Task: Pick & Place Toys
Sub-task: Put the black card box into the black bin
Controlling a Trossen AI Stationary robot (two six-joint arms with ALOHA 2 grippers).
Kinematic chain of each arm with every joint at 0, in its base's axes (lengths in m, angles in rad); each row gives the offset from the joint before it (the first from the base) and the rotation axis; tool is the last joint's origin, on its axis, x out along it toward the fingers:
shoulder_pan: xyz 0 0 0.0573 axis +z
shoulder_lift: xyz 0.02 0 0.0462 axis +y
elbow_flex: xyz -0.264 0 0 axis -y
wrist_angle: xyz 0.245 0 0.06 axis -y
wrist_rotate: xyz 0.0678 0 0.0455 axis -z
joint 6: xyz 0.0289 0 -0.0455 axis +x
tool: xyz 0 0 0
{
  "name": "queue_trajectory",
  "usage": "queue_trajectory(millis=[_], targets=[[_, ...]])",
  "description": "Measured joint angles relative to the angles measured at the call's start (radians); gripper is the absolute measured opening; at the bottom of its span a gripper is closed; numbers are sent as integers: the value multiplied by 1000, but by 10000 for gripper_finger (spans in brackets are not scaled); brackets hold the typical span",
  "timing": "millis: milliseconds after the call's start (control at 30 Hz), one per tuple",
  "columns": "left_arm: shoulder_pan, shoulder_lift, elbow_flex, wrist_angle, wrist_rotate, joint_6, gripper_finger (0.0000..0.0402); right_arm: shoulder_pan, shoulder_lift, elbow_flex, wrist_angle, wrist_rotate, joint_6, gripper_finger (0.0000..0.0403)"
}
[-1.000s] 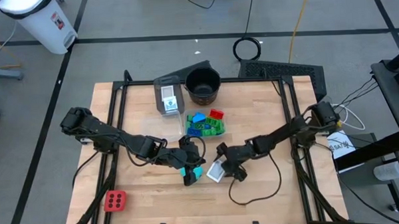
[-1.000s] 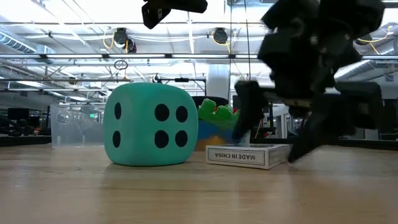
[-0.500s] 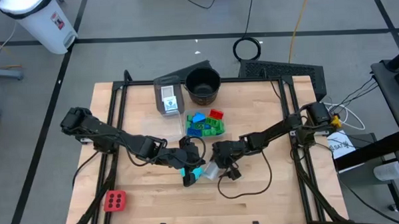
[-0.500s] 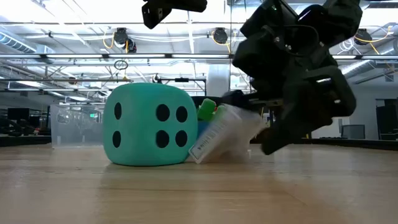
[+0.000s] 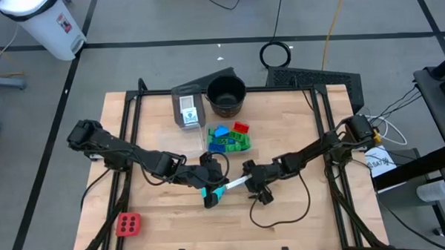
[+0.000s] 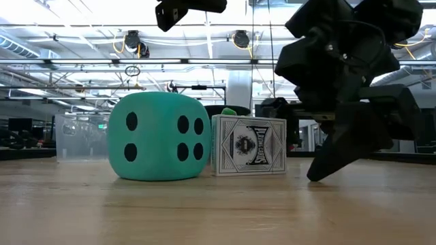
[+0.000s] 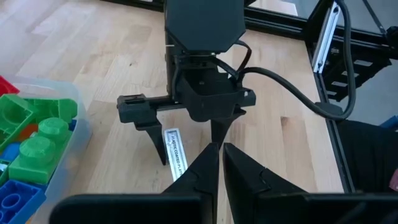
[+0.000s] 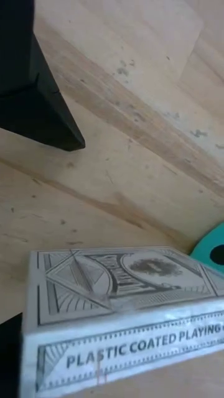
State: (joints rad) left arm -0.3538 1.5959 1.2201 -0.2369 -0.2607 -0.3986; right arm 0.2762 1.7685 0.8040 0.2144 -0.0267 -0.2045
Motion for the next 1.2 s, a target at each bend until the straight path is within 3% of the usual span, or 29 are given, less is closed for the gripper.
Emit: queue_trajectory(millis=[200, 567, 967, 1200], targets=[[0, 0, 0, 0, 0, 4, 26, -19, 3, -1, 51, -10, -20, 343], [0, 0, 0, -5, -1, 8, 26, -34, 4, -2, 71, 6, -19, 178], [0, 0, 0, -5, -2, 2, 26, -34, -11, -1, 100, 5, 37, 41], [-1, 0, 0, 1, -19, -16, 47, -34, -192, -1, -146, 66, 92, 37]])
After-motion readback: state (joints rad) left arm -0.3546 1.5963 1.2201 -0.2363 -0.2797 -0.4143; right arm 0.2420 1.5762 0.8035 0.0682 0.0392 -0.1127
